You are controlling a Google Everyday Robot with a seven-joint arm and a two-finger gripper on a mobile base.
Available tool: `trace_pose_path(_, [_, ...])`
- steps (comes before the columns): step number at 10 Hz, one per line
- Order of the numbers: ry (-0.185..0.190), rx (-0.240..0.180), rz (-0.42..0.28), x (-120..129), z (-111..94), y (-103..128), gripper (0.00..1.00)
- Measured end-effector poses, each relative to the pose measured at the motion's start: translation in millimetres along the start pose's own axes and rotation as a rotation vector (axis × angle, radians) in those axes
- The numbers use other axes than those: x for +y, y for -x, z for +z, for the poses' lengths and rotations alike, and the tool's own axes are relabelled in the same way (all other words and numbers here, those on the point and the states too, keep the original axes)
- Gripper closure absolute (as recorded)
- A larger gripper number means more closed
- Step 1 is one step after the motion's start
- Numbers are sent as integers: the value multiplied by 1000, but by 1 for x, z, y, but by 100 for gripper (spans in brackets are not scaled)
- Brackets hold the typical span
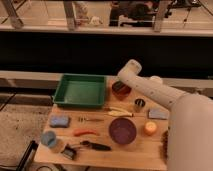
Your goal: Wipe red bowl with eraser
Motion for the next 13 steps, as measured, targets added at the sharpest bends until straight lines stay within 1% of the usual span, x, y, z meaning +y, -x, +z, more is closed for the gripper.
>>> trace_pose_path(2, [-30,-7,34,5,-21,-10,100])
trace_pose_path(4, [-49,-25,77,9,-39,-18,100])
trace_pose_path(6, [-64,-79,125,6,-57,-17,100])
trace_pose_path(8, [-75,-135,153,6,-69,-12,100])
trace_pose_path(10, [-78,-189,182,5,-76,-10,100])
trace_pose_path(11, [-81,-210,190,3,-78,-8,100])
trace_pose_path(13, [-85,-237,195,0,-81,-2,100])
